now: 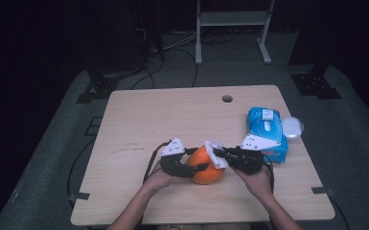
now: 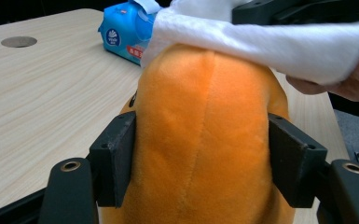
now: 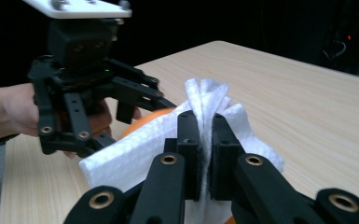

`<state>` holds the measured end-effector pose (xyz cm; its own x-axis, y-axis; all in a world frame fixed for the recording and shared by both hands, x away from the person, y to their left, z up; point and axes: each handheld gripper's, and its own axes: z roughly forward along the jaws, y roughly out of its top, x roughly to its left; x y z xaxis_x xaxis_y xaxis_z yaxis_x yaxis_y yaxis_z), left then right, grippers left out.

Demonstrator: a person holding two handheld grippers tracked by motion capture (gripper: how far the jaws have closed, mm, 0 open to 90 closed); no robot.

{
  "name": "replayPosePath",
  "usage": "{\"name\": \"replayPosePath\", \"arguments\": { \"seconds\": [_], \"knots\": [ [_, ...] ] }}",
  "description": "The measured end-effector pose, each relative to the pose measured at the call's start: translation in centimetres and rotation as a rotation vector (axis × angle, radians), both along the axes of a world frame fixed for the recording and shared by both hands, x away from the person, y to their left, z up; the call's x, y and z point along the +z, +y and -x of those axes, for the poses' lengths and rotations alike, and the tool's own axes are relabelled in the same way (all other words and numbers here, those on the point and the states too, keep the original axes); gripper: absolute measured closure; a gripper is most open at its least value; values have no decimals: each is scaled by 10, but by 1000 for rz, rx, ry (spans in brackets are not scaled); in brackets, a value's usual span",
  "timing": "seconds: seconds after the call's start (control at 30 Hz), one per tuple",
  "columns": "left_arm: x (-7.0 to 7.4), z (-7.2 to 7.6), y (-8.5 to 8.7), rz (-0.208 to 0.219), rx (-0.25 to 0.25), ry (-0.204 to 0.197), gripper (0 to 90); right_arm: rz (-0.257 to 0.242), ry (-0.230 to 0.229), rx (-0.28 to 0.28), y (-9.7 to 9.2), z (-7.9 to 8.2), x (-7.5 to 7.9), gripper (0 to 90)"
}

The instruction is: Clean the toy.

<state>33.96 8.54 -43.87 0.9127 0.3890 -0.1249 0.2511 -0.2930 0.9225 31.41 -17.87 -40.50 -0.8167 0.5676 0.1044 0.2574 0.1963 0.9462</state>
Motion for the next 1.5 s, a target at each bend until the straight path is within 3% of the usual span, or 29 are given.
{"name": "replayPosePath", "arguments": {
  "seconds": [0.07,0.2,0.27,0.37,0.47,0.57,0.63,0.7,0.87,0.97,1.07,1.17,1.23,1.3,1.5],
  "knots": [
    [2,-1,1,-6,-4,5,318,11,-7,1,-1,-3,0,842],
    [3,-3,4,4,13,28,313,0,60,-56,-18,-14,-12,843],
    [3,-3,4,4,16,25,313,-3,70,-57,-21,-13,-15,843],
    [3,-5,5,8,37,36,311,-3,25,-21,-9,-2,-6,843],
    [2,-6,5,29,66,60,311,37,-33,23,5,5,4,843],
    [2,-4,3,31,30,49,271,24,-4,14,2,-2,-3,844],
    [3,-3,0,11,-6,38,165,-7,38,10,-6,-7,-10,844],
    [3,-1,-3,-15,-15,12,130,-3,31,8,-6,-5,-8,843],
    [0,0,-3,-13,12,0,267,-1,22,-7,-4,-5,-6,843],
    [-1,5,-10,-32,-13,-30,282,31,-42,14,10,6,2,843],
    [0,9,-15,-44,-19,-48,290,71,-80,15,16,6,7,844],
    [0,8,-13,-44,-24,-50,291,49,-49,-37,1,-5,3,844],
    [0,6,-11,-34,-9,-34,279,24,11,-82,-15,-12,-4,844],
    [0,5,-11,-21,2,-16,264,23,31,-86,-22,-10,-8,844],
    [0,8,-14,-36,-7,-34,265,40,-32,-17,-3,4,3,843]
  ]
}}
